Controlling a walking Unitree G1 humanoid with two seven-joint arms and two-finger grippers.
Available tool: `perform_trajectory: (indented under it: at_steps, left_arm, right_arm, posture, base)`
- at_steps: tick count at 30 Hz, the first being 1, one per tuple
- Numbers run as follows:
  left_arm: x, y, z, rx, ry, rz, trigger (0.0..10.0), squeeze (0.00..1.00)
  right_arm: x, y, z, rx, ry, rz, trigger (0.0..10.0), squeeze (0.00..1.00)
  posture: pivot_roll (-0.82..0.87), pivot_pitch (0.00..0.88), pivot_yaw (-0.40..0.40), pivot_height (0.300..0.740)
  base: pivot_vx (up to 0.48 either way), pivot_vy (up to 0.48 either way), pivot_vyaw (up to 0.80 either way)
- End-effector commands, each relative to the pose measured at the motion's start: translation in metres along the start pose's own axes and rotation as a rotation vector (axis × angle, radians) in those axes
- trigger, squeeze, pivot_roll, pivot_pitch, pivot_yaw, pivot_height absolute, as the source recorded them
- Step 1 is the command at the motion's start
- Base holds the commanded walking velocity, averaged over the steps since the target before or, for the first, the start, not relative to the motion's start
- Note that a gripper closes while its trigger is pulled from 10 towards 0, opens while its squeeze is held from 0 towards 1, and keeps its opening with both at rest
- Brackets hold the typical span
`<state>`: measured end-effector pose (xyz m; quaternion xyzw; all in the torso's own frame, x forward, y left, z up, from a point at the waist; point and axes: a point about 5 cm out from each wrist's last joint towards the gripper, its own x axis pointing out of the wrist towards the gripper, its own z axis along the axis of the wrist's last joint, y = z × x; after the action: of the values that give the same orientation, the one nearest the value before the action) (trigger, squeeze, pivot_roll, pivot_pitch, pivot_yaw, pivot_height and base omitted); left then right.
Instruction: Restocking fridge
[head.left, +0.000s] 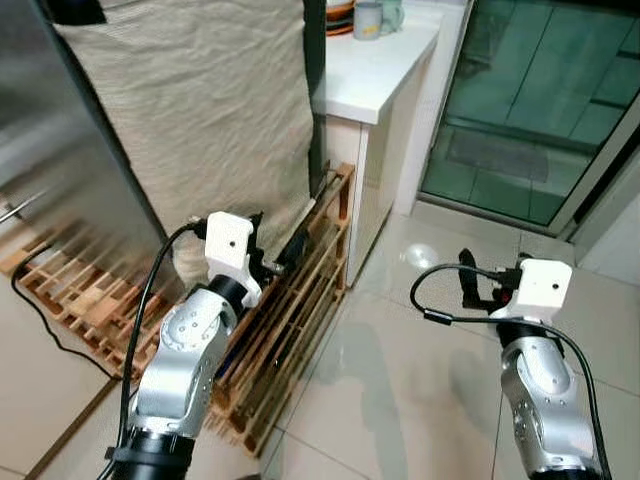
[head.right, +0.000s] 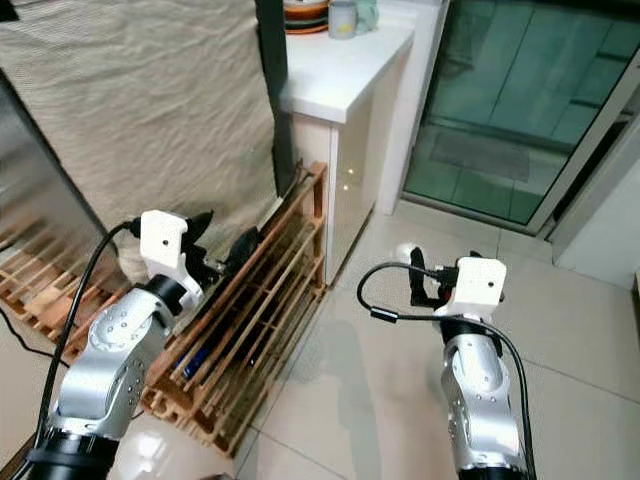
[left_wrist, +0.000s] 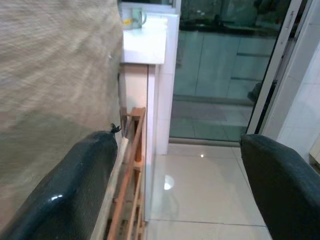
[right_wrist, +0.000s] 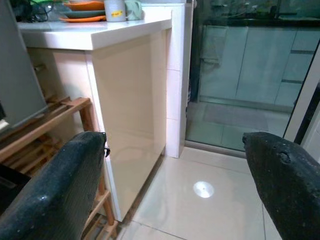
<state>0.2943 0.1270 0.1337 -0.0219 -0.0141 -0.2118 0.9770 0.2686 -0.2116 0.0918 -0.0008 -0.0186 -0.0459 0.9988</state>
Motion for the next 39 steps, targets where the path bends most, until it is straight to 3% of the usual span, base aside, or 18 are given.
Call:
perform_trajectory:
  at_steps: [1,13,19,28,35,39]
  left_arm:
    - [0.0,0.006,-0.003,-0.018,0.019,0.022,10.0,0.0]
    - [0.004,0.005,-0.005,-0.042,0.03,0.006,10.0,0.0]
    - [0.004,0.007,-0.008,0.003,0.028,0.033,10.0,0.0]
    - [0.003,0.023,-0.014,-0.109,0.042,0.191,10.0,0.0]
    - [0.005,0.023,-0.011,-0.082,0.028,0.209,10.0,0.0]
    - [-0.007,0.03,-0.006,0.009,-0.025,0.229,10.0,0.0]
  right_arm:
    - [0.001,-0.001,0.0,-0.002,0.004,0.001,10.0,0.0]
    - [0.002,-0.001,0.002,-0.011,-0.011,0.007,10.0,0.0]
    - [0.002,0.0,0.001,-0.017,-0.001,0.008,10.0,0.0]
    - [0.002,0.0,0.002,-0.015,-0.005,0.013,10.0,0.0]
    - [0.003,0.001,0.005,-0.045,-0.02,0.02,10.0,0.0]
    - [-0.003,0.001,0.022,-0.072,-0.093,-0.014,10.0,0.0]
  posture:
    - [-0.07,0.0,0.05,0.74]
    - [-0.08,0.0,0.055,0.74]
    - [-0.08,0.0,0.054,0.74]
    - [-0.08,0.0,0.054,0.74]
    - [-0.08,0.0,0.048,0.74]
    - [-0.08,0.0,0.053,0.74]
  base:
    - [-0.274,0.398,0.0]
    - [-0.264,0.405,0.0]
    - [0.0,0.079,-0.26]
    - [0.0,0.0,-0.43]
    - [0.0,0.0,0.0]
    - [0.0,0.0,-0.8]
